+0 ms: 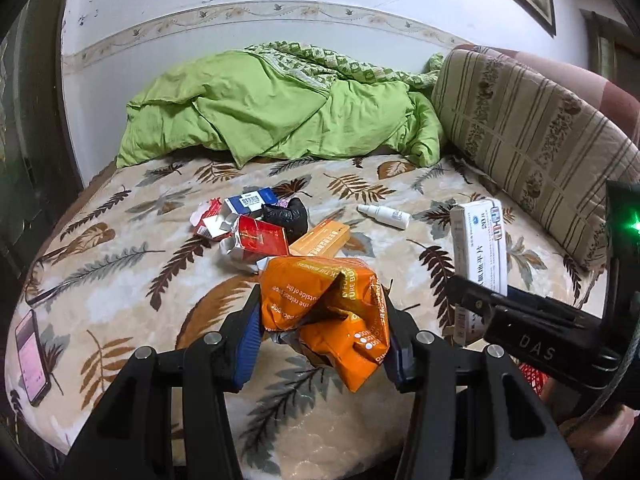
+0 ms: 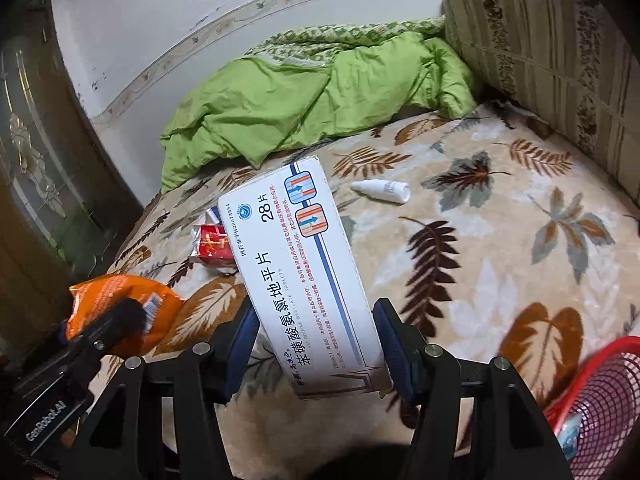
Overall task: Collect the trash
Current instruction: 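Grasp the white medicine box with the right tool while the left tool holds the chip bag, then carry both items over the red wastebasket and open both tools to drop them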
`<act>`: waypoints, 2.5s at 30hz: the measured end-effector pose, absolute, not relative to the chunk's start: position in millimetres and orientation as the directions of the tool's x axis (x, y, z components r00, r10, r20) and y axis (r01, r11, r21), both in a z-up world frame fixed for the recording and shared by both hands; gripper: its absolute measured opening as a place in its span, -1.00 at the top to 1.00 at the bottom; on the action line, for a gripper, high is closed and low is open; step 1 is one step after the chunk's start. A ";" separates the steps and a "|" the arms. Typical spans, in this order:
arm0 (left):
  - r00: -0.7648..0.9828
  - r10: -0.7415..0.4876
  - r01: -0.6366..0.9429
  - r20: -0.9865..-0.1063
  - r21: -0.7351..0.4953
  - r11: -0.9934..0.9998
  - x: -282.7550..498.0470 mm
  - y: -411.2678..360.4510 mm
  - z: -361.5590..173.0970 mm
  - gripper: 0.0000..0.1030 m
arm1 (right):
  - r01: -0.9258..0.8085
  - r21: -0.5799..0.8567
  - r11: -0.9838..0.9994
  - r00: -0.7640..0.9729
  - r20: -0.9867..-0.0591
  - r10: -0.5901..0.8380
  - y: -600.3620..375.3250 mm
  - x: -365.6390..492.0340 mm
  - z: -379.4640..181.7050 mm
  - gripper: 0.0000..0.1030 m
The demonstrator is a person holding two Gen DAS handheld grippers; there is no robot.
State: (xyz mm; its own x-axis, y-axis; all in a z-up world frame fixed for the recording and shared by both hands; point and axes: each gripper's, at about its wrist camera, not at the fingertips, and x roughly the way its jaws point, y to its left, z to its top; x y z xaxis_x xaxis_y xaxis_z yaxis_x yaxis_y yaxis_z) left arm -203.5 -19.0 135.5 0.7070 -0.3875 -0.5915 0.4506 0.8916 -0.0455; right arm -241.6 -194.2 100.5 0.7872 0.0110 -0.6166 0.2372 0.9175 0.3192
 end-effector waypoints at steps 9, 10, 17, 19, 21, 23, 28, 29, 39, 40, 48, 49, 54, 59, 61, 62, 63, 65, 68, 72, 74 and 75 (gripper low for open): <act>0.707 -0.341 0.433 -0.620 -0.003 0.902 -191.4 -31.9 114.4 0.03 | 0.247 0.305 0.920 0.781 -0.624 -0.003 -198.2 -247.2 98.4 -0.21; 0.697 -0.339 0.431 -0.632 -0.007 0.902 -185.5 -32.4 109.0 0.03 | 0.253 0.304 0.918 0.778 -0.629 -0.006 -198.4 -245.3 97.2 -0.21; 0.672 -0.323 0.419 -0.667 -0.018 0.908 -161.0 -27.0 83.0 0.03 | 0.229 0.321 0.919 0.764 -0.644 0.034 -194.8 -233.2 90.5 -0.21; 0.671 -0.318 0.418 -0.669 -0.012 0.908 -156.2 -25.7 78.5 0.03 | 0.233 0.323 0.917 0.752 -0.658 0.040 -196.2 -229.7 87.0 -0.21; 0.663 -0.329 0.418 -0.672 -0.032 0.908 -149.8 -24.2 73.7 0.03 | 0.229 0.334 0.914 0.744 -0.666 0.057 -197.5 -226.8 82.5 -0.21; 0.657 -0.330 0.417 -0.678 -0.037 0.908 -144.4 -24.4 68.5 0.03 | 0.233 0.338 0.912 0.735 -0.675 0.062 -198.8 -223.1 79.2 -0.21; 0.636 -0.341 0.424 -0.693 -0.056 0.904 -135.2 -26.6 59.7 0.03 | 0.231 0.336 0.913 0.714 -0.696 0.076 -197.7 -214.9 73.0 -0.21; 0.636 -0.341 0.425 -0.693 -0.054 0.903 -134.8 -26.9 59.3 0.03 | 0.227 0.334 0.915 0.713 -0.697 0.077 -196.9 -214.2 73.0 -0.21; 0.649 -0.326 0.409 -0.688 -0.046 0.911 -133.5 -23.4 61.0 0.03 | 0.233 0.322 0.918 0.695 -0.715 0.074 -195.7 -209.1 69.5 -0.21; 0.649 -0.326 0.410 -0.687 -0.044 0.911 -133.7 -23.2 61.7 0.03 | 0.235 0.317 0.919 0.694 -0.717 0.070 -195.3 -209.0 69.6 -0.21; 0.654 -0.328 0.416 -0.681 -0.038 0.909 -141.7 -22.0 68.2 0.03 | 0.295 0.215 0.931 0.683 -0.728 -0.048 -190.9 -214.0 77.9 -0.21; 0.655 -0.330 0.415 -0.680 -0.042 0.909 -142.3 -20.9 69.4 0.03 | 0.308 0.196 0.931 0.686 -0.723 -0.075 -191.0 -215.4 81.3 -0.21; 0.662 -0.339 0.421 -0.669 -0.043 0.906 -146.4 -19.5 75.4 0.03 | 0.325 0.075 0.943 0.702 -0.688 -0.187 -188.4 -217.1 96.9 -0.21; 0.659 -0.349 0.434 -0.666 -0.042 0.900 -150.6 -22.0 79.0 0.03 | 0.317 -0.027 0.948 0.699 -0.670 -0.252 -184.0 -219.4 104.5 -0.21; 0.660 -0.348 0.437 -0.666 -0.037 0.899 -152.7 -23.2 80.0 0.03 | 0.308 -0.046 0.950 0.699 -0.666 -0.259 -183.1 -219.9 105.3 -0.21; 0.659 -0.348 0.440 -0.667 -0.035 0.897 -154.0 -24.4 80.5 0.03 | 0.304 -0.054 0.951 0.698 -0.667 -0.261 -181.5 -220.1 105.1 -0.21; 0.658 -0.349 0.441 -0.668 -0.033 0.897 -154.9 -25.0 81.3 0.03 | 0.300 -0.065 0.952 0.696 -0.668 -0.265 -180.5 -220.3 104.7 -0.21; 0.658 -0.351 0.445 -0.667 -0.032 0.895 -157.0 -26.1 83.0 0.03 | 0.297 -0.078 0.952 0.694 -0.667 -0.271 -179.5 -223.9 103.7 -0.21; 0.660 -0.353 0.453 -0.664 -0.024 0.891 -160.9 -29.4 85.7 0.03 | 0.294 -0.087 0.952 0.689 -0.671 -0.274 -180.0 -228.0 102.6 -0.21; 0.657 -0.365 0.471 -0.660 -0.019 0.882 -166.2 -35.3 89.7 0.03 | 0.299 -0.087 0.950 0.686 -0.673 -0.278 -183.6 -235.4 101.5 -0.21; 0.655 -0.371 0.481 -0.658 -0.016 0.877 -169.1 -39.2 91.9 0.03 | 0.304 -0.085 0.949 0.684 -0.674 -0.279 -185.6 -239.1 101.6 -0.21; 0.655 -0.373 0.485 -0.658 -0.013 0.875 -170.5 -41.1 92.6 0.03 | 0.306 -0.085 0.948 0.683 -0.675 -0.280 -186.9 -240.8 101.6 -0.21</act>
State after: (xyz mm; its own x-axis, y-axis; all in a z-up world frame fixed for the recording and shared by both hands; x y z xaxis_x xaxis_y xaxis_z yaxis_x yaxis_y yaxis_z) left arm -170.5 -41.1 92.6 0.6548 -0.3728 -0.6575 0.4848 0.8745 -0.0131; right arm -240.8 -186.9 101.6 0.6827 -0.2803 -0.6748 0.3056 0.9484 -0.0848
